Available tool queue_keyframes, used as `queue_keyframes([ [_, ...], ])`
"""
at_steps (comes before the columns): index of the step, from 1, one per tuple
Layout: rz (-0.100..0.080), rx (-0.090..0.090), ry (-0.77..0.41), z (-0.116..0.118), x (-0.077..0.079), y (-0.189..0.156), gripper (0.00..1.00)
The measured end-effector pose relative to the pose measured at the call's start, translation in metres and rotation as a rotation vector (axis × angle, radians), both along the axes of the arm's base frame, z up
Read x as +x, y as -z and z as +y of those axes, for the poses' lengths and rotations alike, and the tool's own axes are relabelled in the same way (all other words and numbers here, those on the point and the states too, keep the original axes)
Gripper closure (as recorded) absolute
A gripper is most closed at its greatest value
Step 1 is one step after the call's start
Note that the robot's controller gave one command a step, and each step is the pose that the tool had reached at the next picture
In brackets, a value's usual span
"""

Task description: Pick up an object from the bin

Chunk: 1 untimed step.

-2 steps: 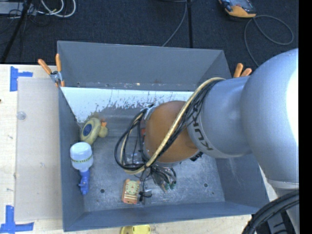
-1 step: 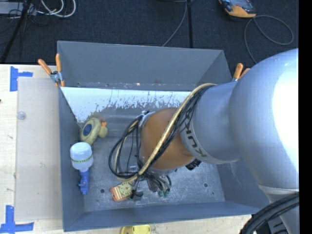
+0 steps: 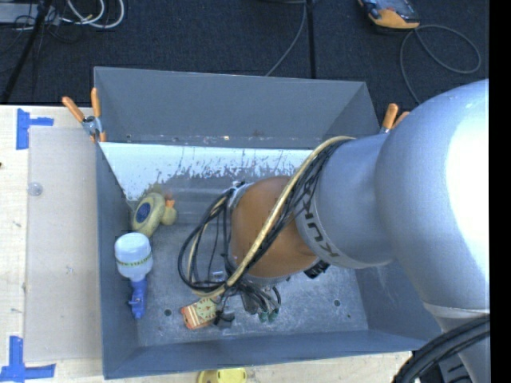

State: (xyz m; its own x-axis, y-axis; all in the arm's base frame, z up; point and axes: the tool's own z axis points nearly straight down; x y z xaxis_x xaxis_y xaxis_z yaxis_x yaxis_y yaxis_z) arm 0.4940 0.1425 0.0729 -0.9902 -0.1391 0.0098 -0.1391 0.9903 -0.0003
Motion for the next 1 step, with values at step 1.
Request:
queue_keyframes([
  [1,0.002,0.000,-0.023,0.0012,-0.0142,-0.1217,1.00],
])
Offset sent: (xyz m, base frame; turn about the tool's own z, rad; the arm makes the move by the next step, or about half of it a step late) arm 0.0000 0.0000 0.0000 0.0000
